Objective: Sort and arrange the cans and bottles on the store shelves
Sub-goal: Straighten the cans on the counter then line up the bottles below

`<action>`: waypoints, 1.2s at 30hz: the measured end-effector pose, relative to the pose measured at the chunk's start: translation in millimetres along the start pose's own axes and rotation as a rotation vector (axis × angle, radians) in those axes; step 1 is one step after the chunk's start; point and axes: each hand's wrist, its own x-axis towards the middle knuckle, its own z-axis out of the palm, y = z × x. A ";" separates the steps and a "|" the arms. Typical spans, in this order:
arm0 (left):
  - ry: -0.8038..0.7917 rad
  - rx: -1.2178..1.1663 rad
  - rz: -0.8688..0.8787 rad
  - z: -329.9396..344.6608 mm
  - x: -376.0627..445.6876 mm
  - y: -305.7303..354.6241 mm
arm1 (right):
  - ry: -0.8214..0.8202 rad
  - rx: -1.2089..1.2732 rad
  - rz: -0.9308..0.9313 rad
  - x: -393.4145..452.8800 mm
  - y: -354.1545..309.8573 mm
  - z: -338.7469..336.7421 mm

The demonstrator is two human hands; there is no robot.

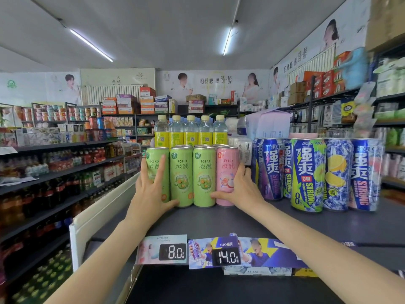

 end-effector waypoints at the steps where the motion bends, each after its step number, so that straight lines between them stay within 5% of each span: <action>1: 0.016 0.020 -0.004 -1.3 -0.1 1.2 | -0.007 0.014 0.001 -0.6 -0.1 -5.1; 11: 0.262 -0.070 0.137 -7.5 11.0 70.2 | 0.221 -0.014 -0.194 -43.4 42.0 -103.0; 16: 0.168 -0.379 0.228 22.9 15.6 173.1 | 0.437 -0.014 -0.228 -47.7 94.8 -150.4; 19: -0.012 -0.543 0.108 50.5 20.9 227.9 | 0.552 -0.022 -0.060 -41.7 144.7 -179.1; 22: -0.158 -0.641 -0.044 79.6 25.7 264.0 | 0.336 0.149 0.195 -35.2 190.3 -199.3; 25: -0.296 -0.615 -0.137 103.5 20.5 285.0 | 0.096 0.363 0.214 -34.2 218.1 -189.5; 30: -0.102 -0.486 -0.166 119.7 15.8 296.7 | 0.170 0.286 0.131 -24.1 239.3 -172.4; 36: -0.132 -0.472 -0.191 116.2 17.8 287.9 | 0.153 0.345 0.092 -17.5 242.7 -164.3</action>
